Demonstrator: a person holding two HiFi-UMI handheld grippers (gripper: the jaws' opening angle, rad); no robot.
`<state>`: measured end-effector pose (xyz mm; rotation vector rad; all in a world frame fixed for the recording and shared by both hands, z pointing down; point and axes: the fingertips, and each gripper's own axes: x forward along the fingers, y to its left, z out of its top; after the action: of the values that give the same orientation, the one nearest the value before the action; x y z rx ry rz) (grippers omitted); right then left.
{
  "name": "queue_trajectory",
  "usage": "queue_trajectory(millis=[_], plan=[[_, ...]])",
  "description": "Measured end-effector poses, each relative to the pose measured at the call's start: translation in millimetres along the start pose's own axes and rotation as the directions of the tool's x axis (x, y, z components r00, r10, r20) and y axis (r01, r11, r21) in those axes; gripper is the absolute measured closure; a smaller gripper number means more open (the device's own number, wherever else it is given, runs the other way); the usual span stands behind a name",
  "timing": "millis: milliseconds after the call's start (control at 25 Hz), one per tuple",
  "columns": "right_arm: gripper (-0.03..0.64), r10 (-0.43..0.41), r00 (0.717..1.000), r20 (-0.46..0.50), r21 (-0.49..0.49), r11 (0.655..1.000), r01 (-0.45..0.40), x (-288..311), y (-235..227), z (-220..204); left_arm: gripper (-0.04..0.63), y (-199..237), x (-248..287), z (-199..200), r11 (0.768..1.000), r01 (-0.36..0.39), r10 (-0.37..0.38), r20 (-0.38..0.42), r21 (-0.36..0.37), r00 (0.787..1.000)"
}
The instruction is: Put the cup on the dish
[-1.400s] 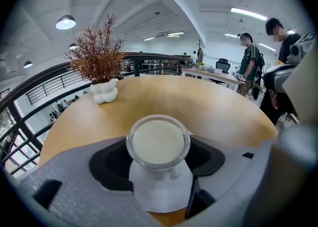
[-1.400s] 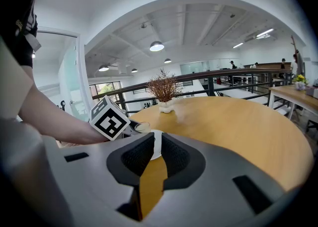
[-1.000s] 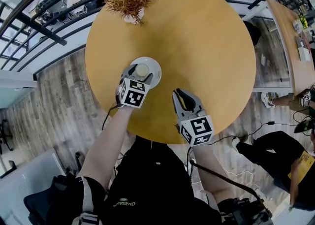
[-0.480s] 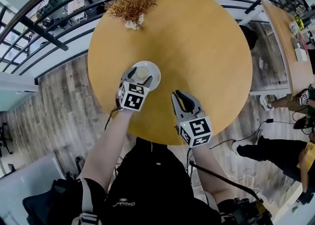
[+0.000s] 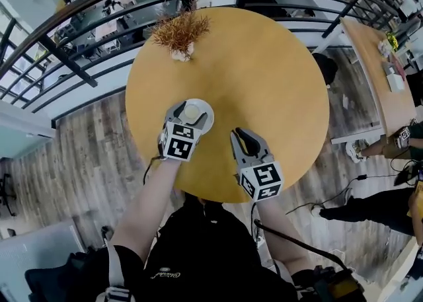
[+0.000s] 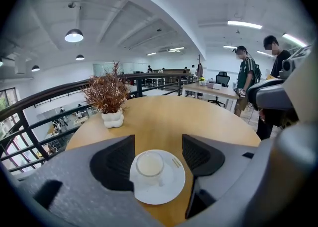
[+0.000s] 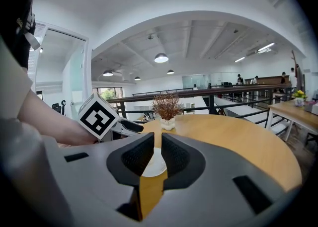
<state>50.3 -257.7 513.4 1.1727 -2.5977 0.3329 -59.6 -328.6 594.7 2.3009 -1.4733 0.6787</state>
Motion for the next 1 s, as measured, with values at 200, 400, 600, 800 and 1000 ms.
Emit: queue_trajectory(millis=[200, 400, 600, 800, 1000], plan=[[0.587, -0.013, 0.997, 0.073, -0.042, 0.999, 0.016, -13, 2, 43, 0.299, -8, -28, 38, 1.000, 0.017, -0.018, 0.069, 0.010, 0.997], [0.586, -0.028, 0.990, 0.142, -0.095, 0.995, 0.041, -27, 3, 82, 0.378, -19, -58, 86, 0.999, 0.018, -0.026, 0.174, 0.049, 0.984], [0.586, -0.035, 0.981, 0.189, -0.132, 0.989, 0.061, -41, 0, 107, 0.492, -36, -81, 124, 0.997, 0.015, -0.035, 0.256, 0.080, 0.966], [0.587, -0.054, 0.978, 0.202, -0.140, 0.987, 0.084, -50, -6, 122, 0.581, -56, -93, 144, 0.992, 0.054, -0.083, 0.276, 0.112, 0.958], [0.588, -0.073, 0.972, 0.222, -0.145, 0.984, 0.107, -55, -4, 132, 0.591, -61, -105, 151, 0.987, 0.088, -0.126, 0.304, 0.134, 0.944]])
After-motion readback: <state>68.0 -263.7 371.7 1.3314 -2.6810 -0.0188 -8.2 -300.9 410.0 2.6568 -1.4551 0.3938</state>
